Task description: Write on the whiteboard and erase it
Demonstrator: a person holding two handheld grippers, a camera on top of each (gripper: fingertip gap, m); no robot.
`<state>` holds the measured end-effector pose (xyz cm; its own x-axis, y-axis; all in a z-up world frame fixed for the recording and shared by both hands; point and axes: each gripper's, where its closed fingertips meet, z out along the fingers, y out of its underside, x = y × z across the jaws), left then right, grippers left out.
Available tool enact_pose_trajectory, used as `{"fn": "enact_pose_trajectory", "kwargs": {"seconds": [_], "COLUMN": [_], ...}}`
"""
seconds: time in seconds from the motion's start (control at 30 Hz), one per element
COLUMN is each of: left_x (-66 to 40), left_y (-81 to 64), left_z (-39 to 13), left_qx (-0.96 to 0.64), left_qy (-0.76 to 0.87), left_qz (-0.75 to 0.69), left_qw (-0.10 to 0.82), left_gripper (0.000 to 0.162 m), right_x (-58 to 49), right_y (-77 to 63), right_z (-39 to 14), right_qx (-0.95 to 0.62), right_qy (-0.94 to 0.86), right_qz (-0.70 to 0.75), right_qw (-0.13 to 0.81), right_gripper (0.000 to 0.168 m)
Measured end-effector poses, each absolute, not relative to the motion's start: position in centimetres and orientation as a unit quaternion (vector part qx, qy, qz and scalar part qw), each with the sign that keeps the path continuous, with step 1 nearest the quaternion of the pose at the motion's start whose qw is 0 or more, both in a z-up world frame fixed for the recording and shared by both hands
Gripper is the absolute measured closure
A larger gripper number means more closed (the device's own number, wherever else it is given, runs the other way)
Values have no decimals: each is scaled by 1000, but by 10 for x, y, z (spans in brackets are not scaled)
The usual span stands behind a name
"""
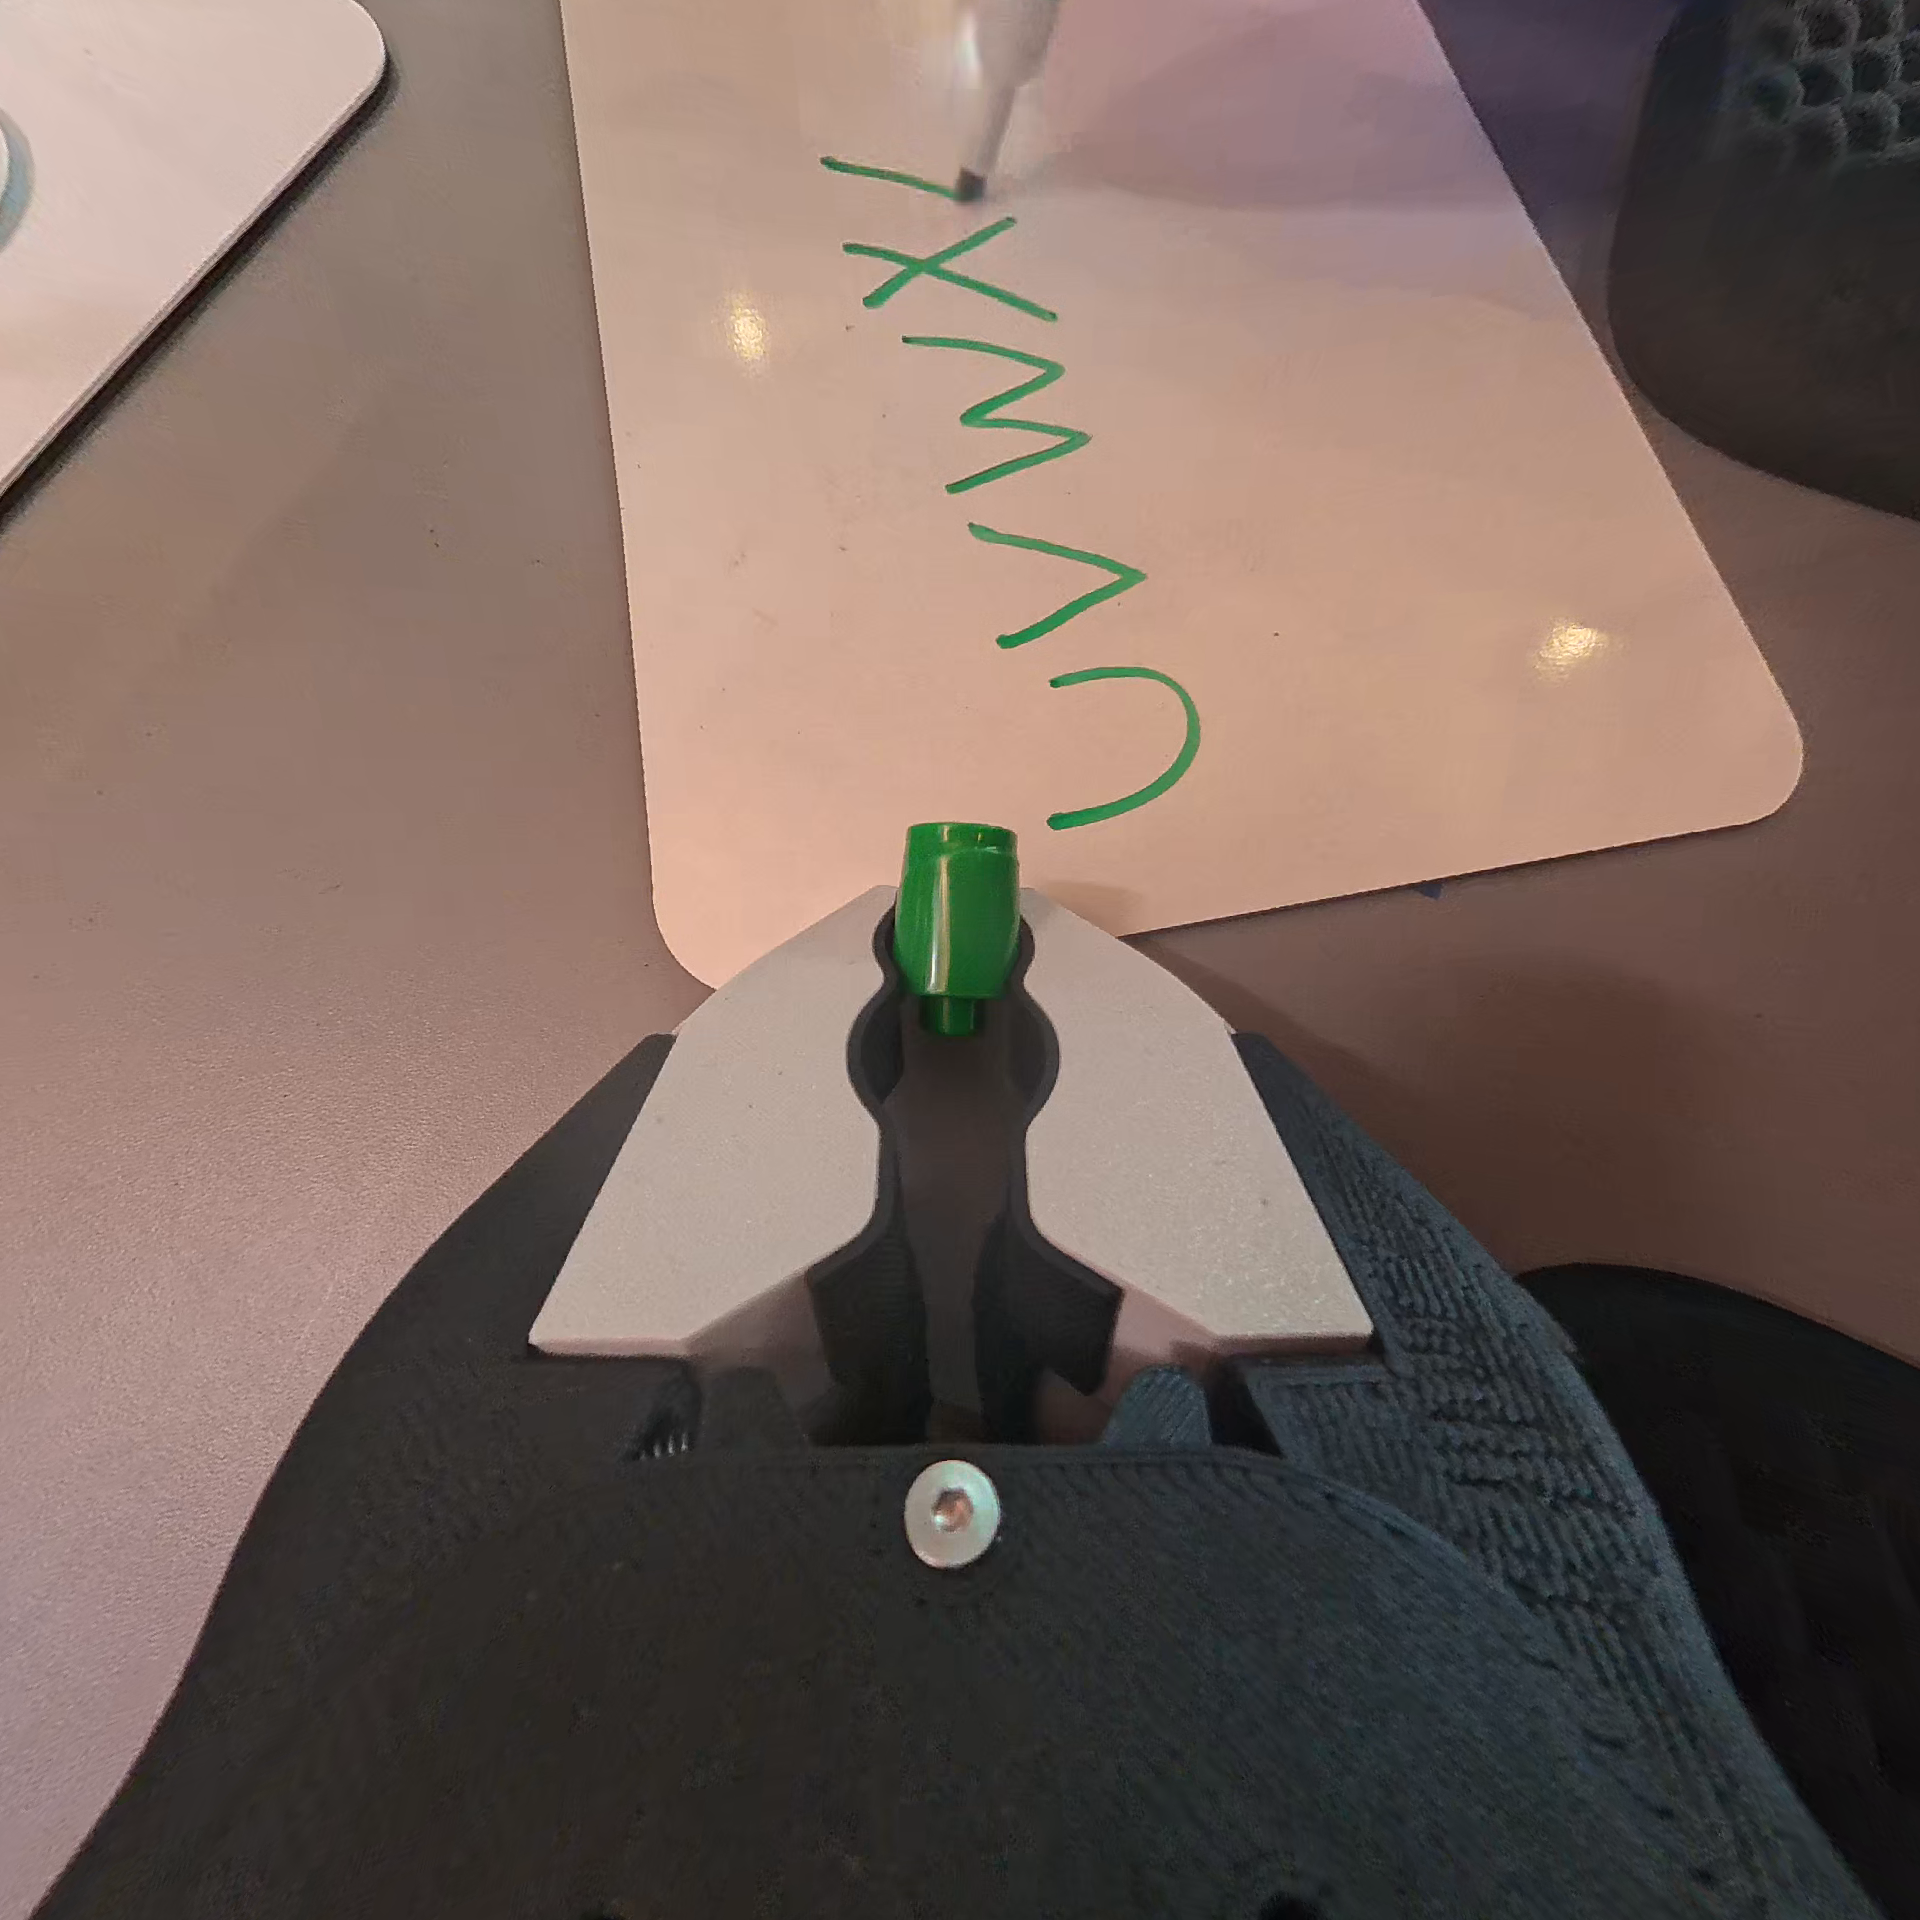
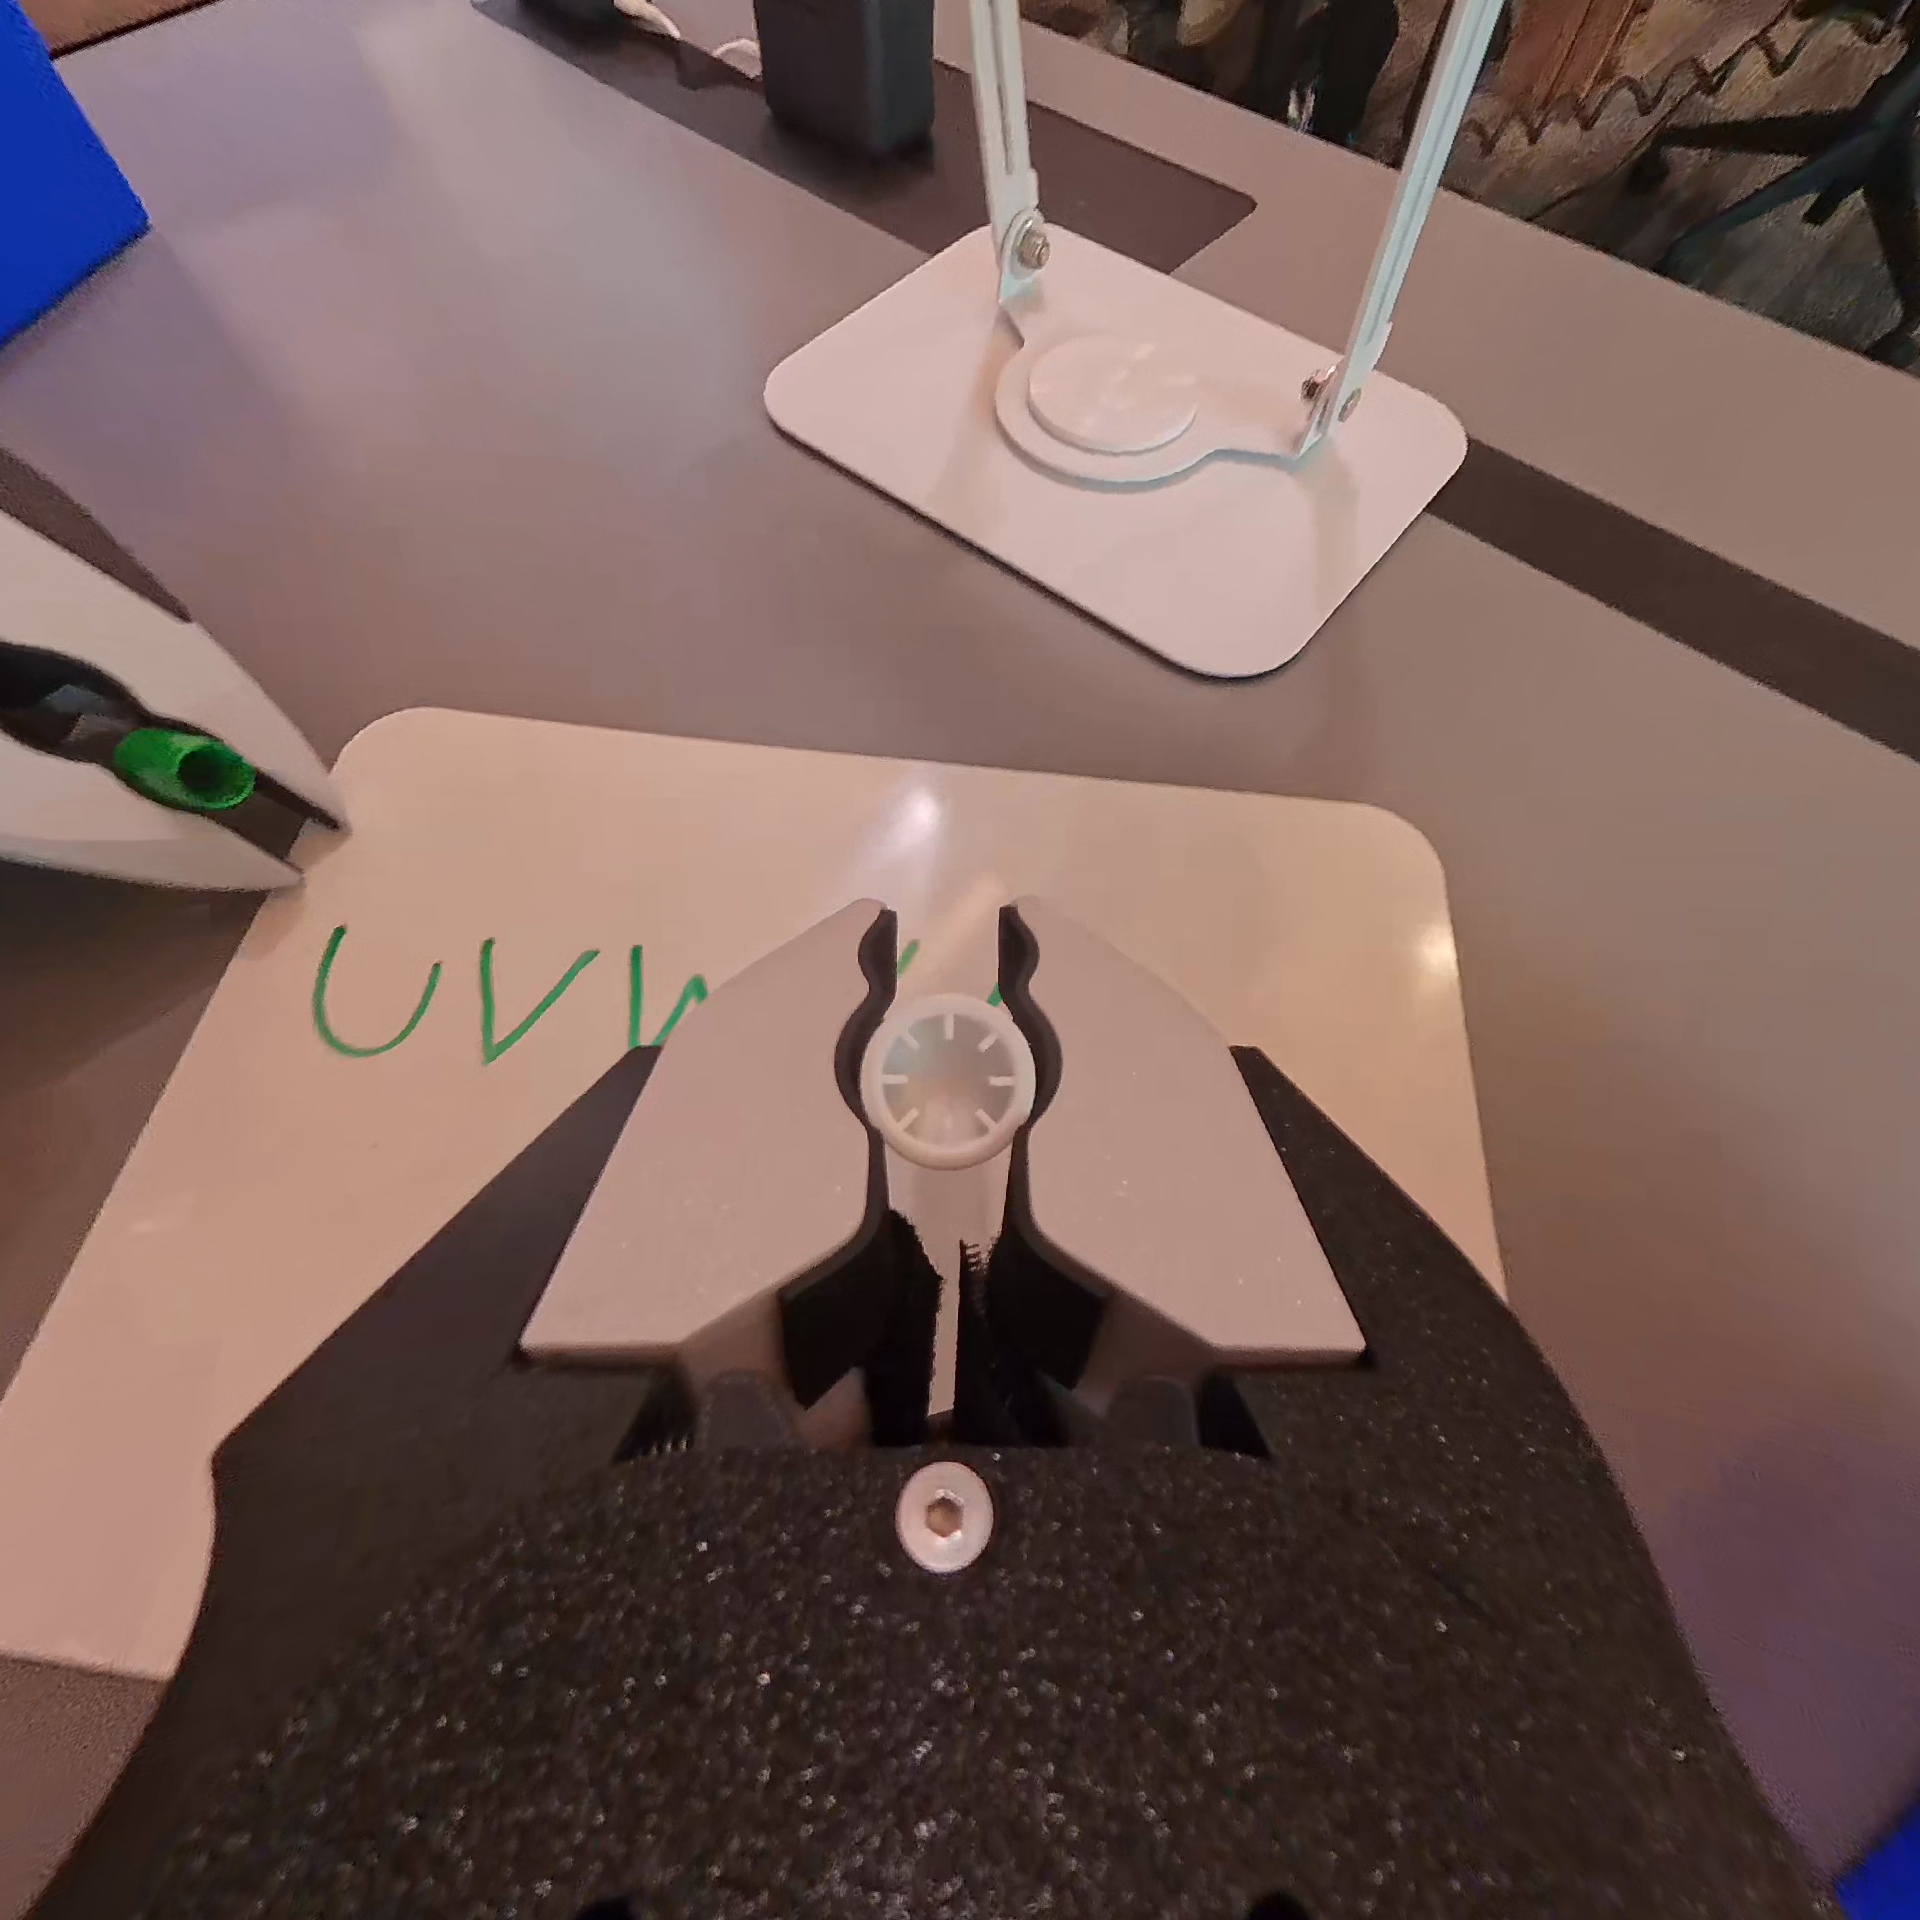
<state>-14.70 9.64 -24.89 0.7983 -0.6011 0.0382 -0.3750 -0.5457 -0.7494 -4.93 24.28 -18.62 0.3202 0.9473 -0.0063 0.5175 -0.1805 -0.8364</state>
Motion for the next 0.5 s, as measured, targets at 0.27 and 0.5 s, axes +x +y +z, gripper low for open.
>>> {"fn": "enact_pose_trajectory", "kwargs": {"seconds": [0.27, 0.5], "left_x": [-147, -147], "left_y": [96, 96], "left_z": [-249, -249], "left_qx": [-866, -866], "left_qy": [283, 283], "left_qz": [-147, -147], "left_qw": [385, 384], "left_gripper": [146, 146], "right_x": [-53, -72], "right_y": [241, 255], "right_z": [-176, -173], "right_qx": [-704, -691], "right_qy": [-510, -525], "right_qz": [289, 292], "right_qw": [400, 402], "right_gripper": [149, 149]}}
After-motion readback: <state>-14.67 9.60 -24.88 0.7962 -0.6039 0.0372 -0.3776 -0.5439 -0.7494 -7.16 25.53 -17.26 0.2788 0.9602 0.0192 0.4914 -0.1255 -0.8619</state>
